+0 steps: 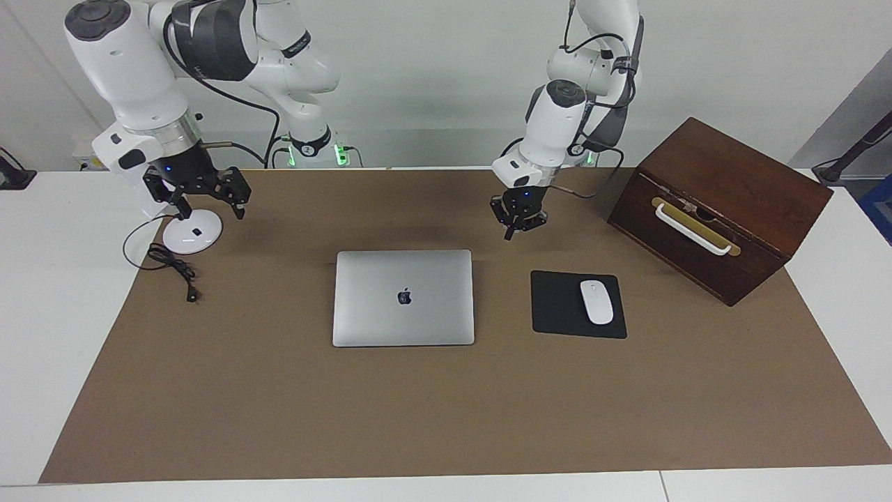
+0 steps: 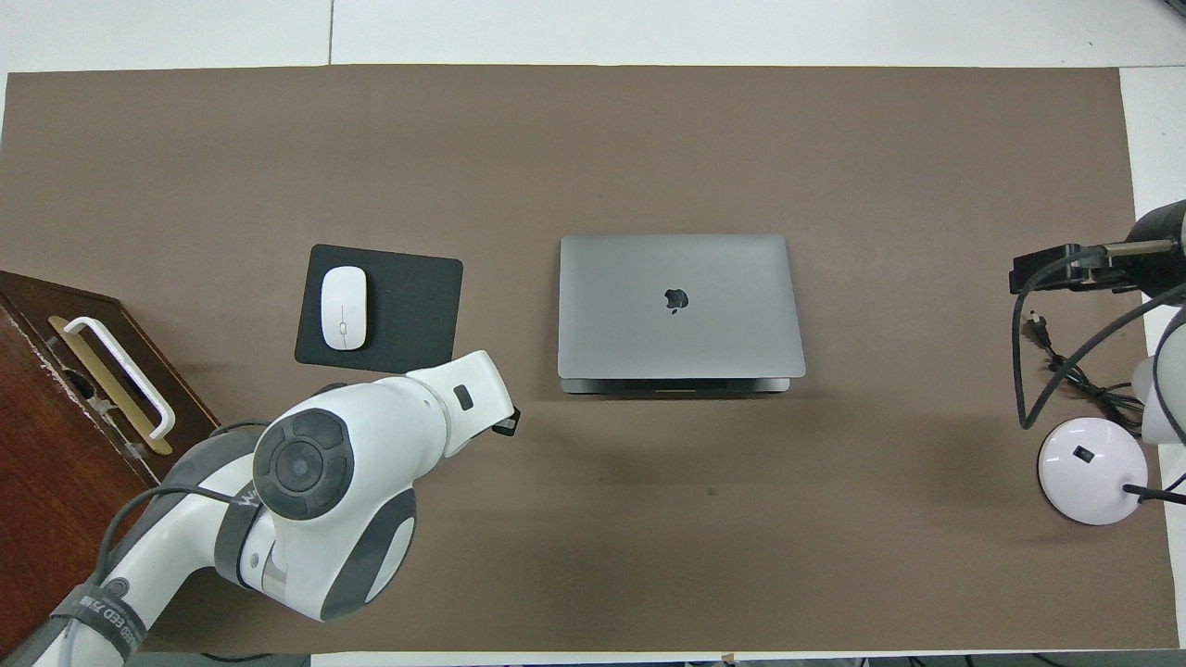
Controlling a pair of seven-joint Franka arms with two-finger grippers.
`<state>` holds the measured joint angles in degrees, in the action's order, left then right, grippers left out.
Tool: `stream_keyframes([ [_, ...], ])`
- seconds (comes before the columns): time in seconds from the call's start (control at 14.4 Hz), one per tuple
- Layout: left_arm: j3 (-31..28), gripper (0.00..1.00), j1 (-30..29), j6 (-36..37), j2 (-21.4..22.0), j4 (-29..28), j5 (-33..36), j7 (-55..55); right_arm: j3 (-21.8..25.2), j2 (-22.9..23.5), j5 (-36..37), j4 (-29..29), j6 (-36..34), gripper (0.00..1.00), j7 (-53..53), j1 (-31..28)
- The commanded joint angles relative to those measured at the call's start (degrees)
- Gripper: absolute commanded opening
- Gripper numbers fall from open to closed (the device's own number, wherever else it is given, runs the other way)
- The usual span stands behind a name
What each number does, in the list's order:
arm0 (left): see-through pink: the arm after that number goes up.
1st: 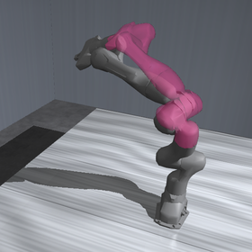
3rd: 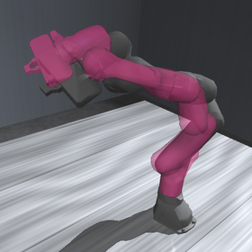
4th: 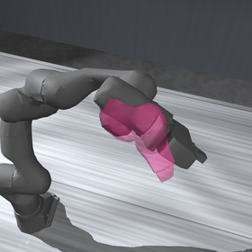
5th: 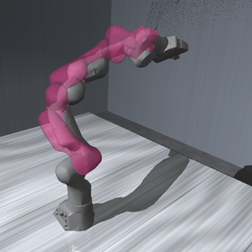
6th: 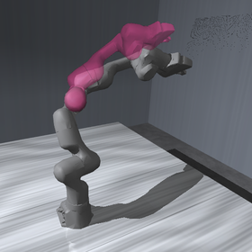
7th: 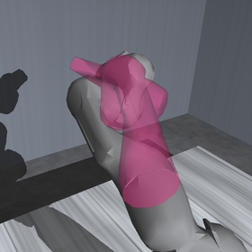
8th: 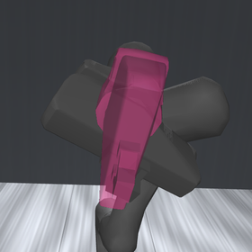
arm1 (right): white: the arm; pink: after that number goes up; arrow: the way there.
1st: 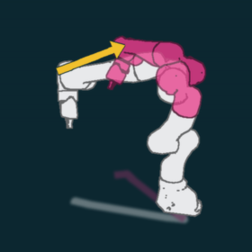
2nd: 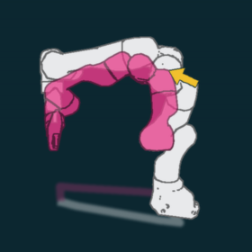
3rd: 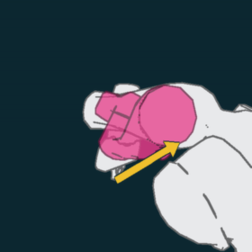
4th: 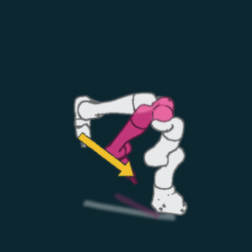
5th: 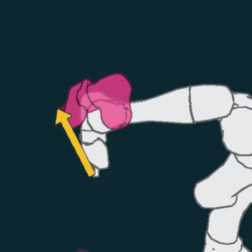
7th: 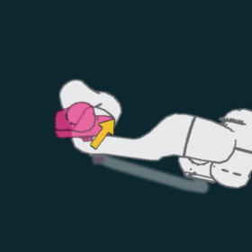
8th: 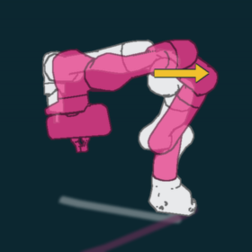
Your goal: Close laptop with both arms
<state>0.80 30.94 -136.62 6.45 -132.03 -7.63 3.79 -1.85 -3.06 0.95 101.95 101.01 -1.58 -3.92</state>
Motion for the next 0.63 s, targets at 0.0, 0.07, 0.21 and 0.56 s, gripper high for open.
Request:
stream_keyframes([
  [0.0, 0.3, 0.00, -4.0, 6.3, 3.4, 1.9, 0.2, -0.4, -0.5, -1.4, -1.0, 1.7, 0.6, 1.00, -3.1, -0.8],
  [0.07, 0.3, 0.00, -6.0, 8.2, 4.4, 3.1, 1.5, -0.4, -0.5, -1.4, -1.9, 1.7, 0.4, 1.00, -4.2, -0.8],
  [0.21, 0.3, 0.00, -9.3, 12.9, 5.2, 6.2, 5.7, -0.4, -0.5, -1.4, -3.8, 1.8, -0.5, 1.00, -5.0, -0.8],
  [0.56, 0.3, 0.00, -17.1, 20.9, 5.5, 13.1, 8.9, -2.1, -0.3, -1.6, -3.6, 1.8, -0.8, 1.00, -5.6, -1.0],
])
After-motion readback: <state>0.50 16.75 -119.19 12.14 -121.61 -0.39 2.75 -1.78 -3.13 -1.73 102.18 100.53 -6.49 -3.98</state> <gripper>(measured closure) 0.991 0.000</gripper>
